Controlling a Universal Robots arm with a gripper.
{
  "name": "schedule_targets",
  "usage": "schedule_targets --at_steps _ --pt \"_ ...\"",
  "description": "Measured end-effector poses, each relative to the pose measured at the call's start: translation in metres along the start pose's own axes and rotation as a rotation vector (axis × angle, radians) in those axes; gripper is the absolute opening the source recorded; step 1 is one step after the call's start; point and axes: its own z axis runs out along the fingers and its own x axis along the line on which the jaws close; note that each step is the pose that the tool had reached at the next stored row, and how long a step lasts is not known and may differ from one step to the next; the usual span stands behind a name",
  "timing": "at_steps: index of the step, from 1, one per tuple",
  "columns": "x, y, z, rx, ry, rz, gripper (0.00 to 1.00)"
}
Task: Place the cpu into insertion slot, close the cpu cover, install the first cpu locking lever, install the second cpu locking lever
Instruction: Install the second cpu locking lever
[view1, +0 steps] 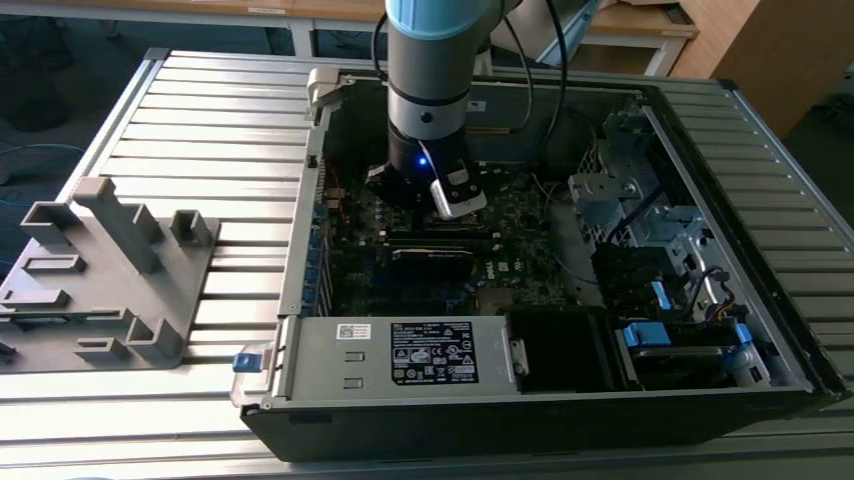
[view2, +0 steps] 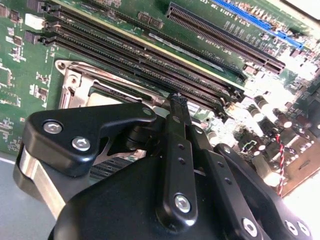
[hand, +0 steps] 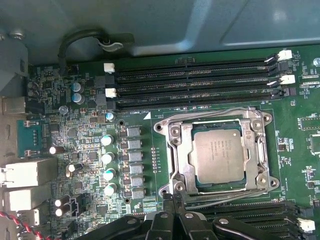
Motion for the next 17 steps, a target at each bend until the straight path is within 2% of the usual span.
schedule_targets --at_steps 9,17 --pt "-0.0001 -0.0007 -0.0017 0.0002 0.0001 0.0 0.11" --pt "-0.0004 -0.0039 -0.0018 -0.0001 -0.0001 0.0 0.11"
